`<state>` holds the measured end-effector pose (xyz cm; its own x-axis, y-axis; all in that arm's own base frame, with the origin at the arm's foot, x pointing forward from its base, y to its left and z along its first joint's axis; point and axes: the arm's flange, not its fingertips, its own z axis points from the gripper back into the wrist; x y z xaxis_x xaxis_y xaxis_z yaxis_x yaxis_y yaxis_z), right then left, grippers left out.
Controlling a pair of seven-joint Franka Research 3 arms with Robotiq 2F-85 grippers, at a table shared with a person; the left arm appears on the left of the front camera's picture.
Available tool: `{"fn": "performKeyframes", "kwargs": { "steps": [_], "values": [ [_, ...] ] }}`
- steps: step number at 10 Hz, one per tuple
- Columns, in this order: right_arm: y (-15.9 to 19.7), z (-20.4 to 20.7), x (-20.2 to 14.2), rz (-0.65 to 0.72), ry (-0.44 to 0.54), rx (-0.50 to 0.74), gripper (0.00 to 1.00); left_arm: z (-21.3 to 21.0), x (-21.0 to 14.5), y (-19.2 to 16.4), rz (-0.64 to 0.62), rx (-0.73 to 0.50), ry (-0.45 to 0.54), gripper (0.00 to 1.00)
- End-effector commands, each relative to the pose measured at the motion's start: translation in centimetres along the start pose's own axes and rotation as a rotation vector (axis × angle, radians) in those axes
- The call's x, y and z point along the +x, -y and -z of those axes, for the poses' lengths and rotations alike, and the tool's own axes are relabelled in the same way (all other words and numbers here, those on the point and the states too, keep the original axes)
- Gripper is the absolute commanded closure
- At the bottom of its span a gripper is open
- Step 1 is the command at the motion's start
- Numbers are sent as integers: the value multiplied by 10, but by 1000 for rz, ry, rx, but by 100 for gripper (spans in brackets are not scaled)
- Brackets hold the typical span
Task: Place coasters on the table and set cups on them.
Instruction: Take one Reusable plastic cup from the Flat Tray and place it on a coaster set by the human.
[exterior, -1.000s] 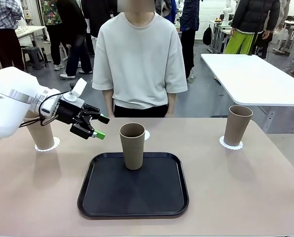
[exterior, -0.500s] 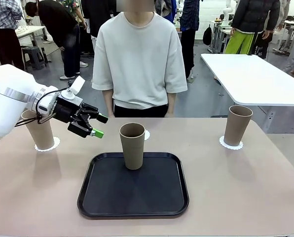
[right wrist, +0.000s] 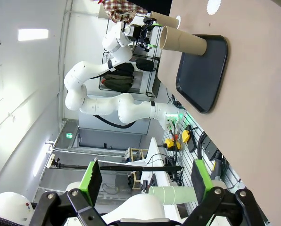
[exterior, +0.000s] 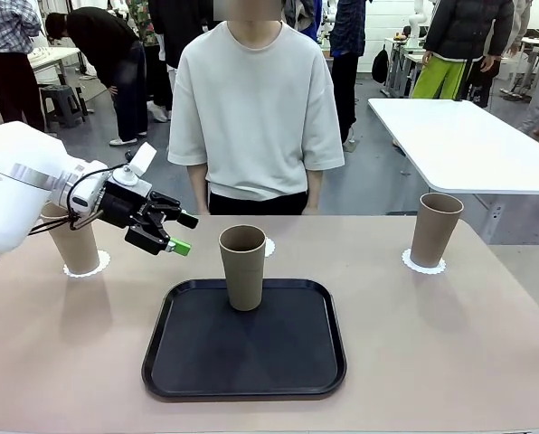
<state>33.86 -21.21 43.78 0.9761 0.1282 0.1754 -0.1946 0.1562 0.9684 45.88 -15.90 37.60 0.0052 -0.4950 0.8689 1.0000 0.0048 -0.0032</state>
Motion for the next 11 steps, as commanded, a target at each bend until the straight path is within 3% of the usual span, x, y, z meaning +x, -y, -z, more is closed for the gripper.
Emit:
{"fn": "performKeyframes", "kwargs": {
  "steps": [1, 3, 11],
  "values": [
    [-2, 0, -1, 0, -1, 6, 0, 19, -18, 5, 17, 3, 33, 0],
    [-2, 0, -1, 0, -1, 6, 0, 35, -31, 6, 32, -43, 47, 0],
    [-2, 0, -1, 0, -1, 6, 0, 84, -63, -4, 44, 1, 123, 0]
  ]
}}
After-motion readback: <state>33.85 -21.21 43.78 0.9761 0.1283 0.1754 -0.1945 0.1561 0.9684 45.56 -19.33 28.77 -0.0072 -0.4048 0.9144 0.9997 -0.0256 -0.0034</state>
